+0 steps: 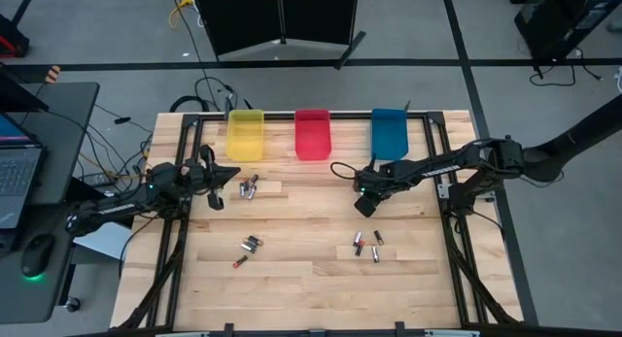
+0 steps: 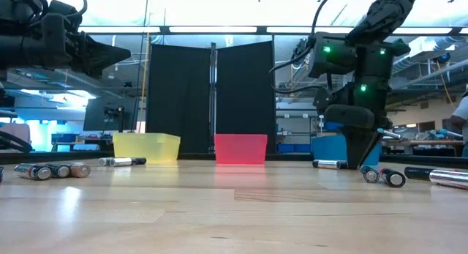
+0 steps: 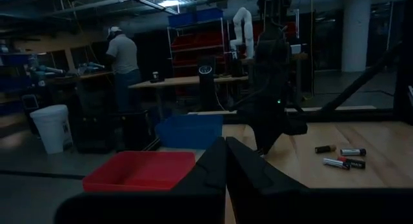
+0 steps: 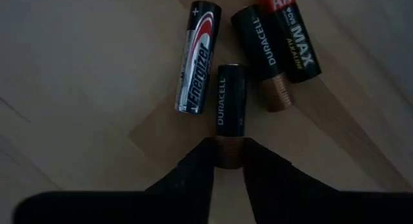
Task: Sort batteries
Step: Put the brown battery into the yellow bin
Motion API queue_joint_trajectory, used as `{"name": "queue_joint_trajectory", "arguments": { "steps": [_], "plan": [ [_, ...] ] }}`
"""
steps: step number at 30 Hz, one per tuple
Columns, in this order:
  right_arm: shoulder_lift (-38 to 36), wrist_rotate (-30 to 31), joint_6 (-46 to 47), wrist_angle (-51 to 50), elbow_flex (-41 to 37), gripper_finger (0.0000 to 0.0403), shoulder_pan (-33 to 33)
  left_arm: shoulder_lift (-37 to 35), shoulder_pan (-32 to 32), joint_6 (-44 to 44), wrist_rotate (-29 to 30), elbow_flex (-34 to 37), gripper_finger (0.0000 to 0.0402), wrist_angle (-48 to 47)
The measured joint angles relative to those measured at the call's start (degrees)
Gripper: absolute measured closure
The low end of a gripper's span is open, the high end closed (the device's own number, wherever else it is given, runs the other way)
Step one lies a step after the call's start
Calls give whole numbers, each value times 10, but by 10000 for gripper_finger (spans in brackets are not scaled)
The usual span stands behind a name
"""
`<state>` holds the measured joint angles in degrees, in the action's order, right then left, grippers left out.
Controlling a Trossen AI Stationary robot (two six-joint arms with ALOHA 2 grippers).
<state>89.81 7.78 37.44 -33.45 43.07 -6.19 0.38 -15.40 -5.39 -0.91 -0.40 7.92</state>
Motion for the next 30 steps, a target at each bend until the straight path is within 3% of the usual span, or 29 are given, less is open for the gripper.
{"name": "queue_joint_trajectory", "arguments": {
  "steps": [3, 11, 22, 27, 30],
  "plan": [
    [-1, -3, -6, -6, 0, 345, 0, 0, 0, -2, 5, 0, 389, 16],
    [-1, -25, -12, -14, 0, 332, 0, 0, 0, 28, 7, 0, 389, 51],
    [-6, -38, -12, -42, 0, 344, 1, 0, 1, 61, 6, 0, 389, 66],
    [-39, -43, -12, -68, -3, 344, 4, 0, 1, 98, -61, 0, 396, 44],
    [-71, -42, -7, -84, -3, 345, 11, 0, 1, 136, -66, 0, 390, 42]
  ]
}}
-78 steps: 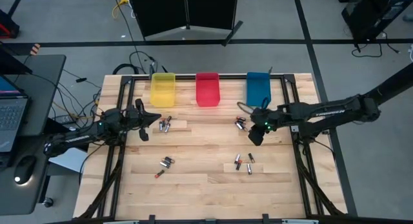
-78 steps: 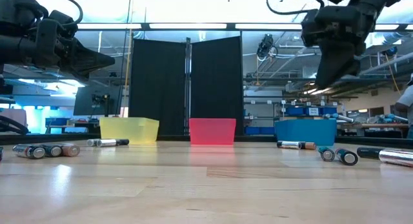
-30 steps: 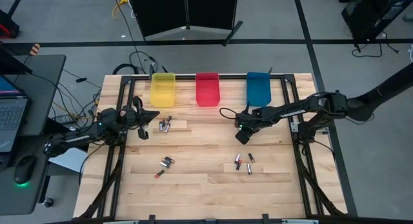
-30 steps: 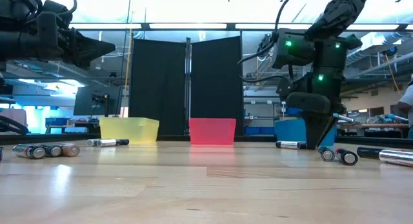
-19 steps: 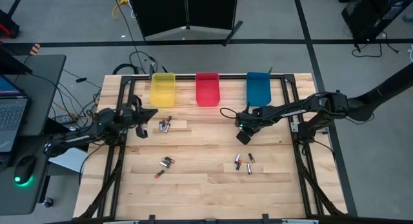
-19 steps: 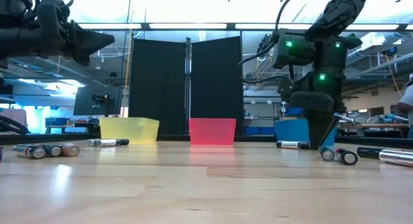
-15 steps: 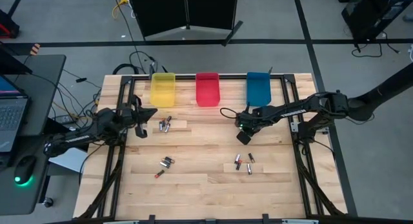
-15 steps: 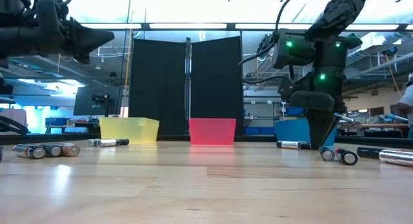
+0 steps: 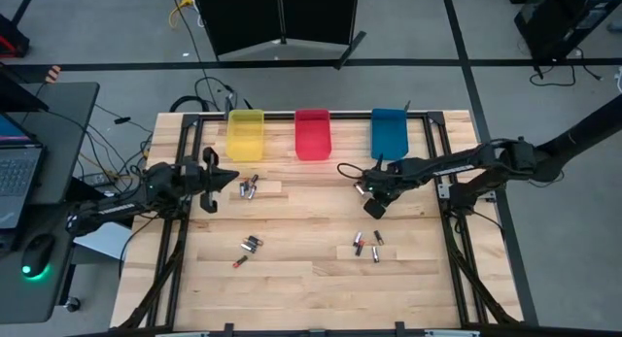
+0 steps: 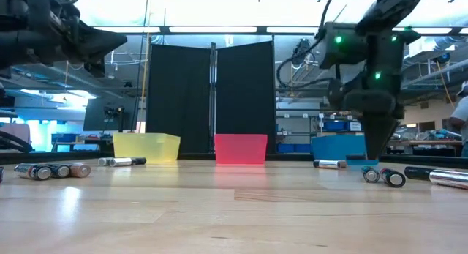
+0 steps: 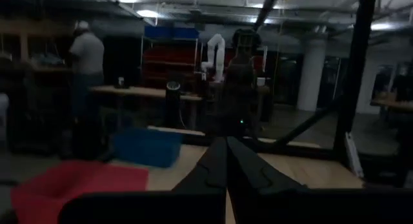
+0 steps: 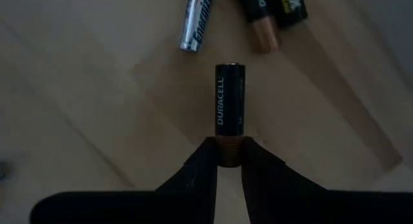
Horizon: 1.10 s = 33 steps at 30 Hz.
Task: Sort batteries
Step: Put the brown battery into the yellow bin
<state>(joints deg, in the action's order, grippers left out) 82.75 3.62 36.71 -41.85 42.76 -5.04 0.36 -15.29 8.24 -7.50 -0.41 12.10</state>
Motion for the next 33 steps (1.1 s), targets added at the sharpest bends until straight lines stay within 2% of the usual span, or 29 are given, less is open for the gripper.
{"name": "queue_joint_trajectory", "arguments": {
  "steps": [6, 10, 13, 16, 20, 24, 29, 33],
  "plan": [
    [-60, 33, 8, 65, 0, 345, 34, 35, 0, 43, -3, 0, 339, 3],
    [-69, 57, -35, 182, 1, 345, 53, 87, 0, 34, 1, 0, 325, 99],
    [-56, 65, -89, 294, 1, 345, 59, 132, 0, 26, -23, 0, 332, 167],
    [-28, 61, -139, 406, 1, 345, 59, 183, 0, 40, -34, -5, 346, 163],
    [24, 54, -204, 553, 1, 345, 57, 261, 0, 38, 20, -6, 345, 217],
    [77, 25, -250, 698, 2, 345, 45, 333, 0, 44, 23, -8, 318, 317],
    [135, -6, -280, 842, 2, 345, 32, 416, 4, 114, 8, -8, 271, 406],
    [170, -26, -320, 921, 2, 345, 34, 487, 30, 97, 9, -14, 251, 480]
  ]
}}
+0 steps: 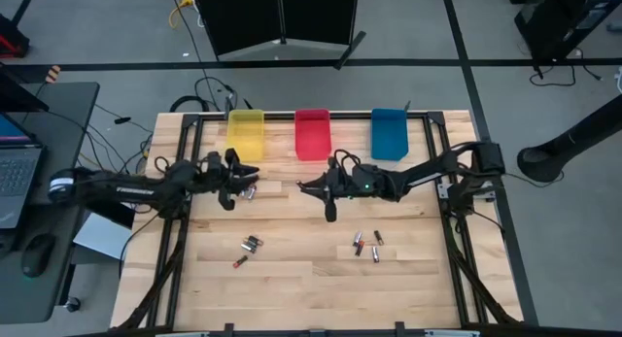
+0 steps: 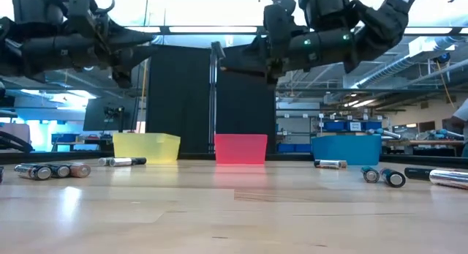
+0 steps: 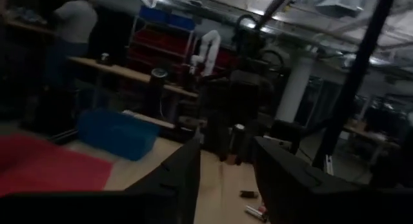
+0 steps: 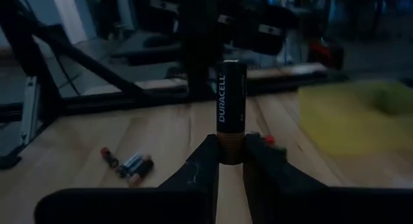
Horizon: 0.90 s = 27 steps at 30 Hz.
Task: Sort batteries
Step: Put the brown battery into the yellow bin
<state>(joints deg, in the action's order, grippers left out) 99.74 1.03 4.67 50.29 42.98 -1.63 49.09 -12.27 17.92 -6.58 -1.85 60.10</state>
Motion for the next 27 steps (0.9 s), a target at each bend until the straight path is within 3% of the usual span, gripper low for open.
{"name": "queue_joint_trajectory", "arguments": {
  "steps": [8, 15, 27],
  "plan": [
    [38, -1, -43, 81, 0, 345, 1, 144, 68, -99, 45, -105, 248, 14],
    [38, -2, -73, 103, 0, 345, 1, 223, 71, -118, 45, -162, 247, 14],
    [37, -8, -77, 105, 0, 345, 1, 319, 72, -148, -18, -226, 247, 13]
  ]
}}
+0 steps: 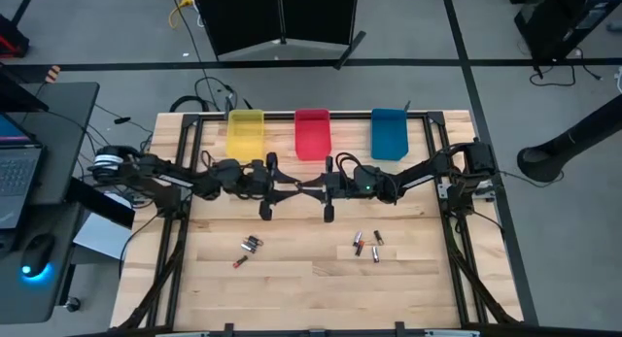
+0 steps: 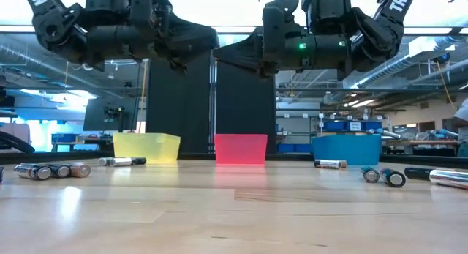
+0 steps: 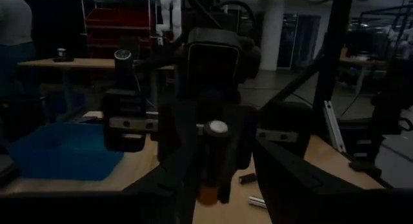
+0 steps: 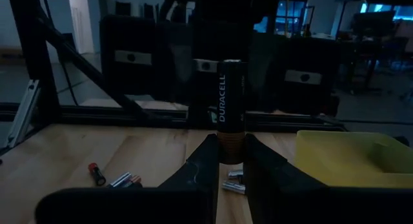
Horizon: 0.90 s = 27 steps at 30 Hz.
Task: Sort batteries
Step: Put the brown battery into the yellow bin
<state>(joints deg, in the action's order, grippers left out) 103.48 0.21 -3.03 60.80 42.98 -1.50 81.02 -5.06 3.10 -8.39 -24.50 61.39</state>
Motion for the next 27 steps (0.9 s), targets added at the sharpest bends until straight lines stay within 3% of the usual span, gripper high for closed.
{"name": "queue_joint_trajectory", "arguments": {
  "steps": [10, 19, 27],
  "plan": [
    [0, 0, -2, 0, 0, 345, 0, 22, 2, -11, -6, -8, 254, 48],
    [0, 0, 2, -2, 0, 345, 0, 22, 2, -17, -3, -8, 347, 39],
    [0, 0, 9, -2, 0, 316, 0, 16, 0, -32, -9, -8, 347, 27]
  ]
}}
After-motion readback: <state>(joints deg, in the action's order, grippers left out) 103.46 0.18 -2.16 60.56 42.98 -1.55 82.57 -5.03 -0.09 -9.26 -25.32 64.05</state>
